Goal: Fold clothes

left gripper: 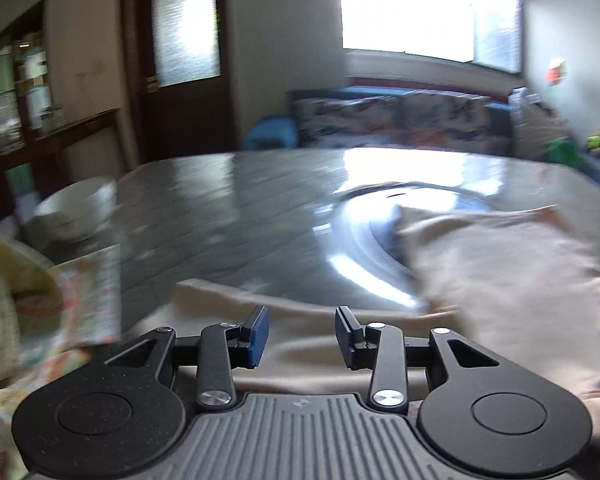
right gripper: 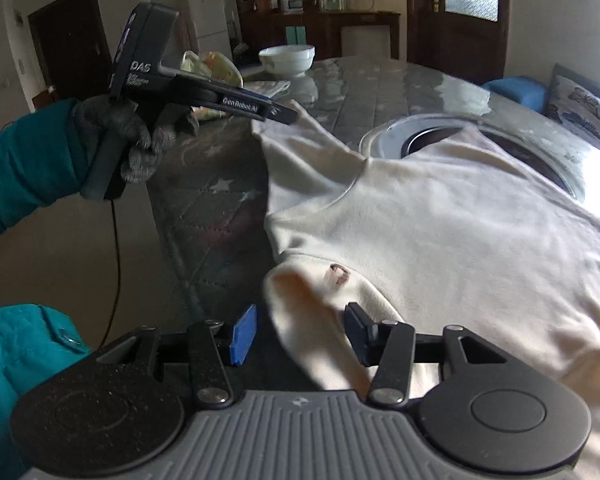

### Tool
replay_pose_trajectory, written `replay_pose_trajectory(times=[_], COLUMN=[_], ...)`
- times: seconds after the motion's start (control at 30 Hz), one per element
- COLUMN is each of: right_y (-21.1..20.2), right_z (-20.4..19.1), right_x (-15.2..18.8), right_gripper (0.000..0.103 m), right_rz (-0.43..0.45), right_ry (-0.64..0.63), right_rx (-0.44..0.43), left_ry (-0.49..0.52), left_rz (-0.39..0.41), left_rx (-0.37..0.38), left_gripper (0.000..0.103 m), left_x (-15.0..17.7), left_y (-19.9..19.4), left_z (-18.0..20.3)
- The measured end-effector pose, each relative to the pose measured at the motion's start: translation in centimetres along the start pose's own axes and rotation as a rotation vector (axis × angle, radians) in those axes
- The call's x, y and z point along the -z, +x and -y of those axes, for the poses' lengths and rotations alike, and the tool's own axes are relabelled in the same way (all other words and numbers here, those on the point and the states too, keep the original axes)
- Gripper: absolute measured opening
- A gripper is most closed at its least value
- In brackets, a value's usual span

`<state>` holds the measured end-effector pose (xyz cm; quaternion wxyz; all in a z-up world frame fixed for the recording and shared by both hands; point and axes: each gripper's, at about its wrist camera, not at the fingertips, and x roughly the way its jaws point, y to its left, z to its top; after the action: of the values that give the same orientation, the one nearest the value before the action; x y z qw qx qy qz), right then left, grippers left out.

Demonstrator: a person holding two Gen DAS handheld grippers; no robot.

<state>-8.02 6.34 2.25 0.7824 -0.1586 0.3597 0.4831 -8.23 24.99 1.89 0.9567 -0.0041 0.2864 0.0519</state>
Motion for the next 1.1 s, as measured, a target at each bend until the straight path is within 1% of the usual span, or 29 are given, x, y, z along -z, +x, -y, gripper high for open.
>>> replay_pose_trajectory(times=[0.1, 0.23, 0.3, 0.37, 0.43, 0.53, 0.67, 0.7, 0.8, 0.87, 0.97, 1.1], right_y=[-1.1, -1.4, -2.1, -3.4, -4.7, -6.2, -7.9, -8.2, -8.8, -8.9, -9.2, -11.0], right_z=[0.6, 1.3, 1.5, 1.9, 2.8, 4.6, 8.8, 9.9, 12.8, 14.4, 15.9, 18.0], right_x=[0.5, 1.6, 2.0, 2.3, 2.7, 3.5, 5.6, 6.2, 7.7, 8.8, 9.9, 11.3], right_gripper=[0.049, 0.049, 0.049, 0.049, 0.049, 0.049, 0.049, 0.049, 0.049, 0.049, 0.049, 0.049], right_rz=[0.009, -0.025, -0.015, 0.016, 0.049, 0.081, 0.105, 0.108, 0.115, 0.093, 0.094, 0.14], right_ry=[0.042, 0.079, 0.097, 0.122, 0.164, 0.233, 0.366, 0.392, 0.458, 0.49, 0.54, 0.6], right_rx=[0.027, 0.045, 0.044, 0.049, 0.08, 0.163, 0.365, 0.417, 0.547, 0.605, 0.639, 0.737], left_ry=[0.032, 0.087, 0.117, 0.151, 0.171, 0.208, 0.268, 0.28, 0.317, 0.341, 0.332, 0.3], left_rz=[0.007, 0.001, -0.021, -0.034, -0.043, -0.046, -0.038, -0.032, -0.025, -0.02, -0.028, -0.03], left_rx=[0.119, 0.246, 0.288, 0.305, 0.323, 0.352, 0.382, 0.387, 0.394, 0.392, 0.398, 0.396], left_gripper=[0.04, 0.04, 0.04, 0.04, 0.04, 0.04, 0.04, 0.042, 0.043, 0.044, 0.045, 0.049], left_x=[-0.2, 0.3, 1.0, 1.7, 2.3, 3.1, 4.3, 4.5, 5.1, 5.4, 5.0, 3.6], left_y=[-0.4, -0.2, 0.2, 0.4, 0.3, -0.1, -0.9, -1.1, -1.6, -1.9, -2.0, -2.2], left_z=[2.9, 6.8, 8.5, 9.8, 10.8, 11.6, 12.5, 12.7, 13.2, 13.3, 12.9, 12.4])
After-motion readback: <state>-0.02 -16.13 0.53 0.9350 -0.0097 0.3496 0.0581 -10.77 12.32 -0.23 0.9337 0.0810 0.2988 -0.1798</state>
